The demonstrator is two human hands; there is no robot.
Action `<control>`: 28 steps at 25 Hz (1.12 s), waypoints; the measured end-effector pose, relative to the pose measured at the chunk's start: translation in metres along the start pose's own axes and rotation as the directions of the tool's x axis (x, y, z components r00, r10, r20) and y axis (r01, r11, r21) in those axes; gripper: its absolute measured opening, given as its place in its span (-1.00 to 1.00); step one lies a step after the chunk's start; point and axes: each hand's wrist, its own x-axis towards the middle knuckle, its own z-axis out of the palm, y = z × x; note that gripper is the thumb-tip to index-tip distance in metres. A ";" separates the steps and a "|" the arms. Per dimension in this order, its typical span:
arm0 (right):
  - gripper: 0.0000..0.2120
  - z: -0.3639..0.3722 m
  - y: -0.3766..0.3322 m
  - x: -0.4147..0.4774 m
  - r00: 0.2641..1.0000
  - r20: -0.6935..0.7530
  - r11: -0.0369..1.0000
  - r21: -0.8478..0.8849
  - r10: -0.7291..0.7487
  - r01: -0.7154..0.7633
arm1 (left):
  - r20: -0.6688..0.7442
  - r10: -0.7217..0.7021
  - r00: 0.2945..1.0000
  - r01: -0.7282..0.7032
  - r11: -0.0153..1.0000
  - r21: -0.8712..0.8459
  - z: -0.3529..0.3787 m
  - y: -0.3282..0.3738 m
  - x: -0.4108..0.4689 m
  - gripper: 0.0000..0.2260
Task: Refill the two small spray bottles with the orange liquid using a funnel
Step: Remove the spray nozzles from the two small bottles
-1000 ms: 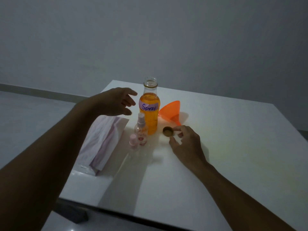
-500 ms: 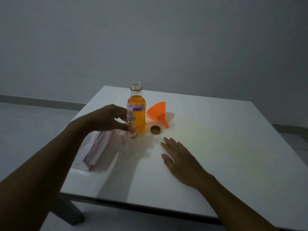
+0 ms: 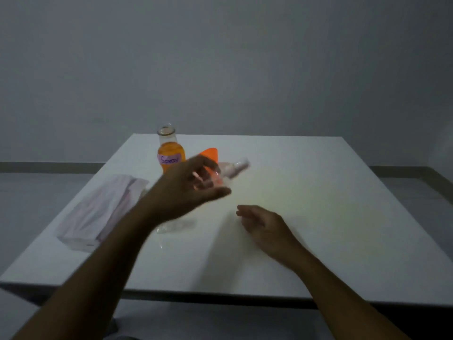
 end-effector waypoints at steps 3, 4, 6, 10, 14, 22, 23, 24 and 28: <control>-0.71 -0.034 -0.007 -0.007 0.989 -0.085 0.924 0.373 0.123 -0.083 | 0.030 -0.086 0.996 0.087 0.995 -0.039 0.062 -0.014 -0.009 -0.50; -0.69 -0.047 -0.008 -0.011 0.985 -0.096 0.890 0.448 0.142 -0.085 | 0.038 -0.098 0.994 0.100 0.994 -0.050 0.078 -0.016 -0.008 -0.48; -0.71 -0.068 -0.007 -0.019 0.985 -0.100 0.883 0.463 0.140 -0.079 | 0.044 -0.081 0.996 0.082 0.996 -0.039 0.099 -0.016 0.000 -0.47; -0.82 -0.080 -0.004 -0.025 0.995 -0.061 0.971 0.229 0.078 -0.063 | 0.047 0.040 0.998 -0.040 0.999 0.009 0.123 -0.009 0.010 -0.50; -0.84 -0.080 -0.003 -0.013 0.995 -0.084 0.979 0.201 0.059 -0.041 | 0.032 0.058 0.998 -0.056 0.997 -0.051 0.132 -0.011 0.012 -0.46; -0.83 -0.088 0.002 -0.004 0.996 -0.042 0.983 0.160 -0.079 0.085 | 0.134 -0.011 0.991 0.043 0.972 -0.232 0.126 -0.010 0.015 -0.62; -0.73 -0.092 0.001 -0.005 0.998 -0.008 0.981 0.184 -0.064 0.064 | 0.123 -0.012 0.992 0.040 0.972 -0.231 0.125 -0.011 0.014 -0.61; -0.60 -0.095 -0.001 -0.006 0.999 0.031 0.977 0.209 -0.039 0.031 | 0.108 -0.007 0.994 0.030 0.976 -0.217 0.123 -0.012 0.013 -0.61; -0.61 -0.092 -0.007 -0.006 0.993 -0.007 0.983 0.141 0.117 -0.115 | 0.105 0.021 0.994 -0.003 0.986 -0.169 0.120 -0.014 0.009 -0.54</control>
